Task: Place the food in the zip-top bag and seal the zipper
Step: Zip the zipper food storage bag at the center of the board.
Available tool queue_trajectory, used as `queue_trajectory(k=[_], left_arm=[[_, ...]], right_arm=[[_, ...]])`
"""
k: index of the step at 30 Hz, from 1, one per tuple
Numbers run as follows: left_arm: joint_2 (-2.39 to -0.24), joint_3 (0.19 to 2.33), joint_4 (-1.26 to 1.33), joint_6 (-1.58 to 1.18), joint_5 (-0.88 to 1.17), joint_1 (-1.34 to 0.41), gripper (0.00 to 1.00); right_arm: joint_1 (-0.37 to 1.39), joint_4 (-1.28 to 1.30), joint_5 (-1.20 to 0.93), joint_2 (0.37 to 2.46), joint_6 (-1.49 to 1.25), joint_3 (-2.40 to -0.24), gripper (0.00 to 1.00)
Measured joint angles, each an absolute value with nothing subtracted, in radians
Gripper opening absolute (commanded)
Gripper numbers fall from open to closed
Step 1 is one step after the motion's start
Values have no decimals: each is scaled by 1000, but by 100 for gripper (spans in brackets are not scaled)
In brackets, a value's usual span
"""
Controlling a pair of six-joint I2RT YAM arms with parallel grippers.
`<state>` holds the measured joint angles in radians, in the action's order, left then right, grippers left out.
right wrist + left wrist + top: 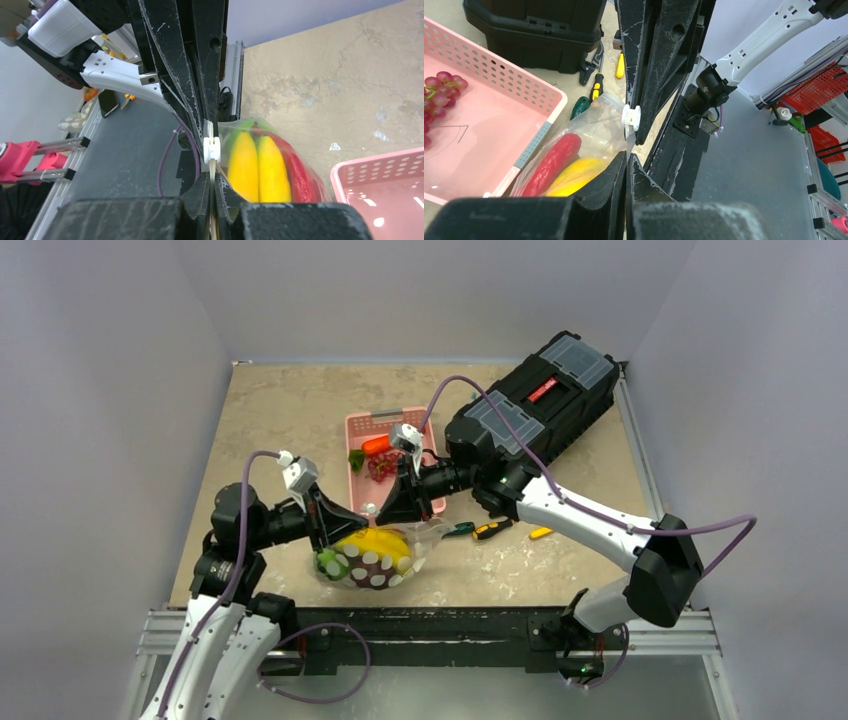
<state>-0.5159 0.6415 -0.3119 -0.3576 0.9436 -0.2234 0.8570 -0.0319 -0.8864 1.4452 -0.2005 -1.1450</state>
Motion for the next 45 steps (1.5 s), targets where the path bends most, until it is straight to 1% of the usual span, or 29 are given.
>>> queue_trajectory(k=[1, 2, 3, 4, 5, 6, 8, 11, 13, 16, 17, 19, 20, 24, 27, 30, 31, 33, 35, 36, 38, 44, 45], left_arm=[[-514, 641, -311, -359, 944, -223, 3], [-511, 641, -310, -363, 945, -223, 18], [-511, 641, -310, -368, 945, -223, 39], [-511, 641, -310, -373, 944, -223, 63], [-511, 643, -314, -382, 942, -223, 81], [-511, 647, -321, -395, 940, -224, 89], [-507, 664, -339, -422, 932, -224, 93], [-499, 720, -372, -436, 908, -224, 93], [-505, 788, -410, -425, 891, -224, 90], [-543, 892, -459, -388, 884, -224, 78], [-564, 925, -474, -369, 886, -224, 69], [-611, 978, -505, -341, 891, -225, 59], [-641, 1004, -522, -320, 896, -226, 58], [-738, 1065, -597, -267, 908, -244, 58], [-801, 1114, -670, -230, 916, -263, 55], [-860, 1172, -751, -177, 918, -292, 47], [-873, 1188, -776, -157, 921, -303, 46], [-883, 1200, -808, -130, 932, -315, 46], [-881, 1200, -831, -107, 937, -317, 51], [-881, 1200, -839, -101, 937, -318, 52], [-881, 1200, -855, -82, 936, -318, 52], [-902, 1198, -878, -49, 943, -318, 37], [-905, 1196, -879, -48, 944, -318, 36]], right_arm=[[857, -35, -890, 1446, -204, -1145, 0], [857, -38, -893, 1446, -205, -1145, 0], [857, -39, -897, 1446, -206, -1145, 0], [857, -39, -902, 1446, -205, -1145, 0], [857, -40, -905, 1446, -204, -1145, 0], [857, -40, -907, 1446, -202, -1145, 0], [857, -41, -910, 1446, -197, -1145, 0], [857, -43, -926, 1446, -189, -1145, 0], [857, -42, -944, 1446, -179, -1145, 0], [857, -29, -969, 1449, -162, -1152, 0], [857, -23, -977, 1454, -157, -1161, 0], [857, -16, -989, 1464, -152, -1176, 0], [857, -15, -990, 1468, -152, -1181, 0], [857, -5, -990, 1484, -160, -1203, 0], [857, 15, -993, 1506, -163, -1234, 0], [857, 38, -1008, 1527, -163, -1255, 0], [857, 43, -1014, 1532, -163, -1260, 0], [857, 47, -1021, 1540, -163, -1264, 0], [857, 52, -1030, 1541, -163, -1264, 0], [857, 53, -1036, 1541, -163, -1264, 0], [857, 53, -1040, 1541, -163, -1264, 0], [857, 52, -1040, 1541, -165, -1264, 0], [857, 52, -1040, 1541, -165, -1264, 0]])
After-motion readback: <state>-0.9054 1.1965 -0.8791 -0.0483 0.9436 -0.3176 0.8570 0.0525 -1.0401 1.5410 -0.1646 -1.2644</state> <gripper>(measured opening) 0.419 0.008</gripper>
